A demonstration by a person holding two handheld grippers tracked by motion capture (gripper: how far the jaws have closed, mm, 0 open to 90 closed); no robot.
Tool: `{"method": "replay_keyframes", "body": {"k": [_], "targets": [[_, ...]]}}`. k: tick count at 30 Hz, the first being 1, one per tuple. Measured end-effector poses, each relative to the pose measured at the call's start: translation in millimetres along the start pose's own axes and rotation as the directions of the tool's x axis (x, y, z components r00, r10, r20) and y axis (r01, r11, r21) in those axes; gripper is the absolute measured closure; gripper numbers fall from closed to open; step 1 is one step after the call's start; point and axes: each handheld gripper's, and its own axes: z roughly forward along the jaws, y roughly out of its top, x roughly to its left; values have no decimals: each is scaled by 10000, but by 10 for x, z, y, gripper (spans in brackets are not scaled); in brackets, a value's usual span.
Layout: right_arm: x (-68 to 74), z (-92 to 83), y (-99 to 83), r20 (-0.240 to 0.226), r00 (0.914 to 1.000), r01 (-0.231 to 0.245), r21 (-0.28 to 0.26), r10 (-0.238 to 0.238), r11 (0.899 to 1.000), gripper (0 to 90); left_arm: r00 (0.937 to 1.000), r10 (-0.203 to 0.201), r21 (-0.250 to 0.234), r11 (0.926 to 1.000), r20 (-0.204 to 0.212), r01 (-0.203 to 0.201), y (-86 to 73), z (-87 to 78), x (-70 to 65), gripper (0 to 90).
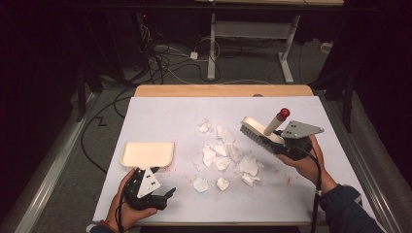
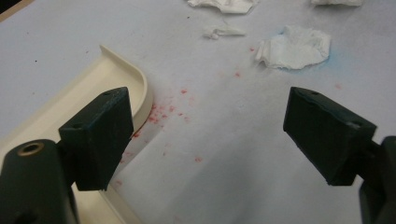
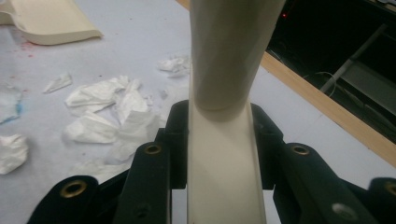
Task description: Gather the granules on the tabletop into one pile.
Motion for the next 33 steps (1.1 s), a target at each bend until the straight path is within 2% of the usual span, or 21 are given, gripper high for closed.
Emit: {"method": "replay_keyframes", "body": {"k": [4, 8, 14, 15, 16, 18, 19, 20, 24, 30, 33], "targets": [[-118, 187, -9, 298, 9996, -30, 327, 21, 9995, 676, 10000, -43, -20, 10000, 3, 43, 5, 5, 4, 157], [-268, 387, -10, 593, 9979, -308, 595, 272, 9978, 676, 9999, -116, -62, 9999, -2, 116, -1, 0, 15, 157], [-412, 683, 81, 875, 9956, -434, 1051, 343, 9935, 676, 9998, -192, 2, 9998, -102, 192, -18, 5, 36, 157], [-454, 777, 120, 982, 9949, -326, 1099, 217, 9934, 676, 9998, -188, -6, 9998, -86, 188, -19, 1, 37, 157], [-454, 777, 120, 982, 9949, -326, 1099, 217, 9934, 676, 9995, -327, 7, 9995, -24, 327, -24, -3, 34, 157], [-466, 854, 162, 919, 9952, -426, 1118, 323, 9928, 676, 9996, -288, -65, 9996, -70, 287, -30, -4, 50, 157], [-472, 897, 183, 914, 9951, -480, 1086, 381, 9929, 676, 9989, -461, 5, 9989, -1, 461, -36, 4, 51, 156], [-485, 939, 205, 885, 9956, -387, 1070, 293, 9935, 676, 9995, -324, 8, 9995, -64, 324, -33, 14, 58, 157], [-477, 1126, 289, 798, 9960, -481, 1118, 393, 9926, 676, 9990, -440, 32, 9990, 68, 439, -39, 13, 45, 156], [-371, 1409, 431, 578, 9983, -63, 1296, -12, 9915, 677, 9986, -485, -6, 9988, 208, 486, -45, 4, 35, 157], [-302, 1529, 482, 493, 9988, -30, 1322, -35, 9912, 677, 9987, -424, 30, 9991, 284, 424, -46, 6, 32, 157]]}}
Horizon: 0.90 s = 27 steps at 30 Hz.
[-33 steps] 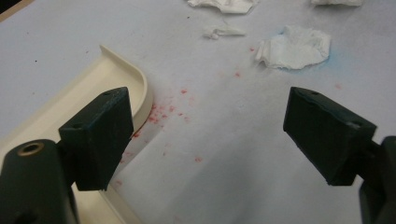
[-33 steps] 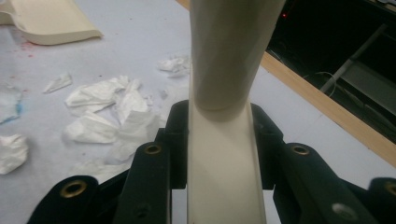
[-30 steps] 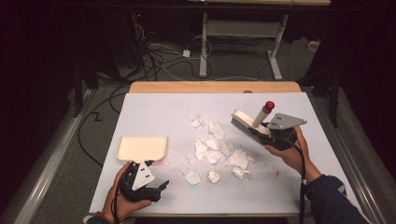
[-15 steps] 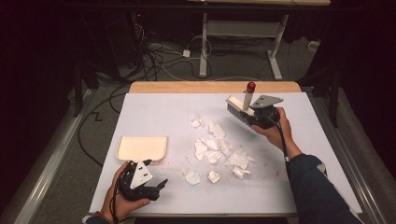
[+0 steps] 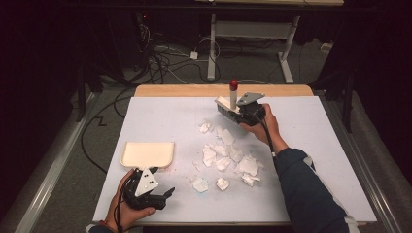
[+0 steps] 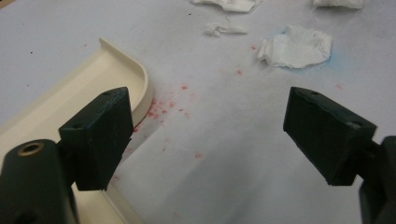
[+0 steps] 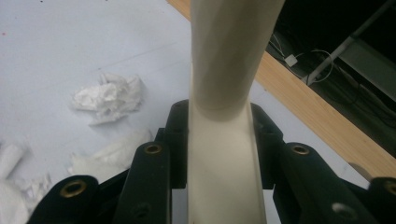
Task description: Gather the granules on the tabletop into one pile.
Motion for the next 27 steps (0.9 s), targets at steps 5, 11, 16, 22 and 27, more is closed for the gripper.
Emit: {"method": "replay_keyframes", "body": {"k": [5, 11, 16, 22, 27], "targets": [[131, 137, 86, -258, 9996, 56, -155, -60, 9999, 676, 9999, 30, 61, 10000, 133, -31, -3, 4, -2, 157], [251, 256, 116, -951, 9954, 111, -271, -137, 9996, 676, 9998, 43, 102, 9999, 192, -45, -20, -12, -8, 156], [353, 243, 103, -1850, 9798, 755, -92, -759, 9971, 673, 9996, 122, 184, 9998, 270, -127, -21, -19, -16, 156], [386, 130, -5, -2369, 9630, 1255, -286, -1287, 9917, 670, 9992, 242, 345, 9991, 327, -253, -21, -12, -32, 157], [384, -28, -121, -3100, 9332, 1673, -731, -1818, 9832, 669, 9992, 273, 440, 9986, 292, -286, -25, -15, -45, 157]]}}
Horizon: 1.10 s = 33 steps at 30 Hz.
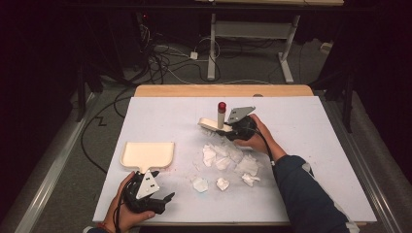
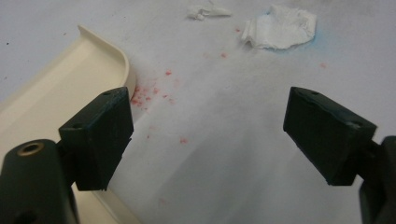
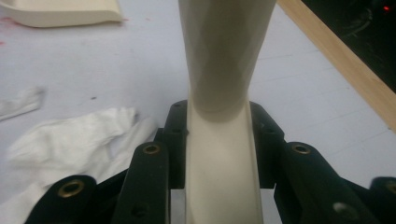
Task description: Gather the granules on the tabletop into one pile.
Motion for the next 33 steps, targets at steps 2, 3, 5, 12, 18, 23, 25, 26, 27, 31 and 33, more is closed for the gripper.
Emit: {"method": "replay_keyframes", "body": {"k": [2, 3, 5, 12, 18, 23, 25, 26, 27, 31, 33], "targets": [[33, -59, -47, -248, 9997, 30, -228, -36, 9997, 669, 10000, 7, -12, 10000, -4, -7, 7, 1, -4, 156], [67, -88, -71, -294, 9996, 1, -224, -7, 9997, 668, 10000, 33, 24, 10000, -20, -33, 9, 5, -8, 157], [131, -135, -112, -451, 9987, 239, -285, -252, 9993, 667, 10000, 67, 86, 9999, -3, -67, 10, 12, -12, 157], [370, -327, -192, -885, 9933, 706, -454, -744, 9965, 666, 9999, 149, 140, 9998, 7, -149, 20, 15, -34, 156], [512, -481, -258, -1124, 9893, 852, -684, -925, 9940, 670, 9997, 242, 197, 9995, 22, -242, 29, 24, -48, 157], [576, -605, -298, -774, 9945, 641, -878, -709, 9941, 675, 9996, 290, 213, 9994, 7, -290, 37, 30, -49, 157], [566, -660, -290, -331, 9976, 568, -919, -601, 9941, 676, 9995, 324, 220, 9992, -1, -324, 42, 30, -50, 157], [559, -691, -286, -162, 9985, 505, -969, -523, 9940, 676, 9995, 324, 205, 9993, 9, -324, 43, 31, -50, 157], [549, -724, -283, -11, 9988, 494, -1057, -498, 9932, 676, 9994, 355, 238, 9991, 3, -355, 45, 31, -49, 157], [500, -867, -280, 455, 9990, 78, -1423, -13, 9898, 676, 9993, 370, 227, 9991, 39, -370, 43, 33, -39, 157], [473, -929, -281, 655, 9976, -105, -1467, 203, 9891, 675, 9994, 358, 234, 9991, 35, -359, 42, 34, -35, 156]]}}
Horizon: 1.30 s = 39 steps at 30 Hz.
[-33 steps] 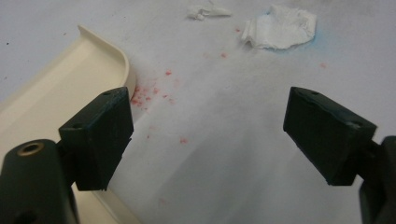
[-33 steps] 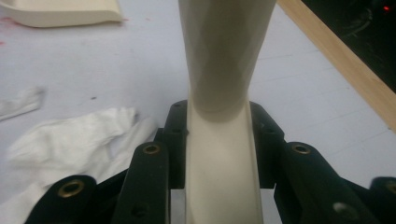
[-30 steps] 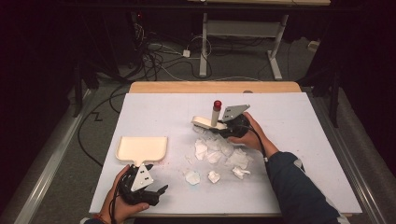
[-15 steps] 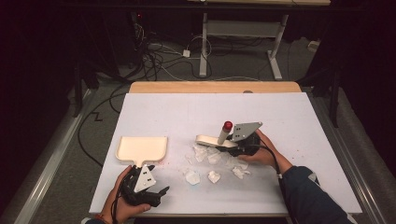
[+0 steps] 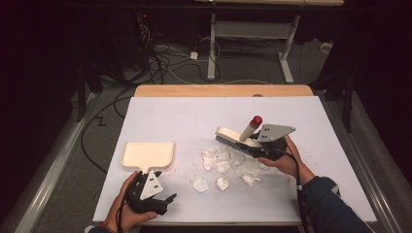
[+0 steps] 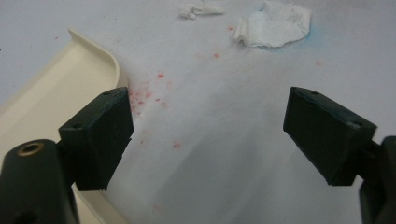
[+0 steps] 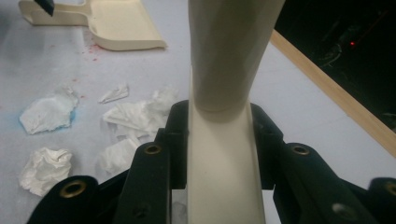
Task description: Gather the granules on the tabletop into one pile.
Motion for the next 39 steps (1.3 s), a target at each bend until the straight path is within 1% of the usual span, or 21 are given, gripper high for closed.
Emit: {"method": "replay_keyframes", "body": {"k": [5, 6, 9, 11, 12, 14, 15, 16, 17, 19, 22, 23, 25, 27, 29, 30, 33, 34, 36, 38, 39], "targets": [[-32, -125, 6, 513, 9985, -211, 44, 208, 9998, 675, 10000, 1, -34, 10000, -4, -1, 2, -10, 2, 156], [-33, -151, 8, 696, 9971, -318, 107, 310, 9994, 676, 10000, -2, -42, 10000, -4, 2, 2, -12, 2, 156], [-46, -231, 2, 992, 9940, -491, 219, 466, 9986, 675, 10000, 8, -21, 10000, 4, -8, 0, -10, 3, 156], [-58, -291, -6, 1086, 9919, -684, 215, 657, 9974, 675, 10000, 10, -25, 10000, 17, -10, 0, -10, 4, 156], [-64, -323, -12, 1189, 9901, -771, 111, 753, 9970, 675, 10000, 13, -17, 10000, 10, -13, 0, -11, 4, 156], [-79, -395, -25, 1227, 9854, -1179, -85, 1180, 9930, 675, 10000, -4, -42, 10000, -6, 4, 0, -18, 5, 156], [-87, -433, -31, 1277, 9831, -1292, -225, 1310, 9914, 675, 10000, 4, -60, 10000, -13, -5, 1, -21, 6, 157], [-88, -470, -40, 1352, 9790, -1497, -320, 1527, 9882, 676, 10000, 2, -54, 10000, -32, -2, 1, -23, 6, 156], [-89, -508, -45, 1427, 9764, -1592, -313, 1621, 9867, 675, 10000, -6, -68, 10000, -26, 5, 2, -25, 5, 157], [-75, -580, -61, 1716, 9717, -1601, -256, 1621, 9868, 675, 10000, -2, -71, 10000, -20, 2, 2, -26, 5, 157], [-65, -669, -114, 1938, 9612, -1944, -289, 1963, 9805, 675, 10000, 10, -53, 10000, -15, -11, 3, -24, 4, 157], [-56, -691, -133, 2186, 9543, -2038, -231, 2038, 9787, 676, 10000, 17, -43, 10000, -18, -17, 5, -25, 3, 156], [-42, -723, -173, 2513, 9475, -2060, 66, 1978, 9785, 675, 10000, 20, -57, 10000, -16, -20, 7, -26, 1, 156], [-24, -736, -237, 2879, 9362, -2192, 302, 2016, 9752, 676, 10000, 18, -56, 10000, -15, -18, 9, -24, -3, 157], [-11, -736, -309, 3083, 9278, -2407, 641, 2102, 9685, 676, 10000, 41, -43, 10000, -25, -41, 12, -20, -5, 156], [1, -728, -347, 3216, 9219, -2538, 799, 2161, 9640, 676, 10000, 46, -33, 10000, -28, -46, 13, -18, -5, 156], [56, -681, -433, 3491, 9107, -2834, 1385, 2210, 9490, 676, 10000, 38, -40, 10000, -37, -38, 17, -17, -6, 156], [73, -663, -450, 3529, 9116, -2797, 1572, 2106, 9471, 676, 10000, 43, -35, 10000, -33, -44, 19, -17, -6, 156], [109, -624, -467, 3504, 9107, -2929, 1737, 2189, 9402, 676, 10000, 62, -28, 10000, -21, -62, 21, -13, -7, 157], [147, -578, -467, 3378, 9159, -2901, 1837, 2168, 9392, 676, 10000, 93, -14, 10000, 0, -93, 24, -8, -11, 156], [169, -556, -461, 3248, 9220, -2807, 1856, 2108, 9417, 676, 9999, 132, -6, 9999, 20, -132, 24, -8, -12, 157]]}}
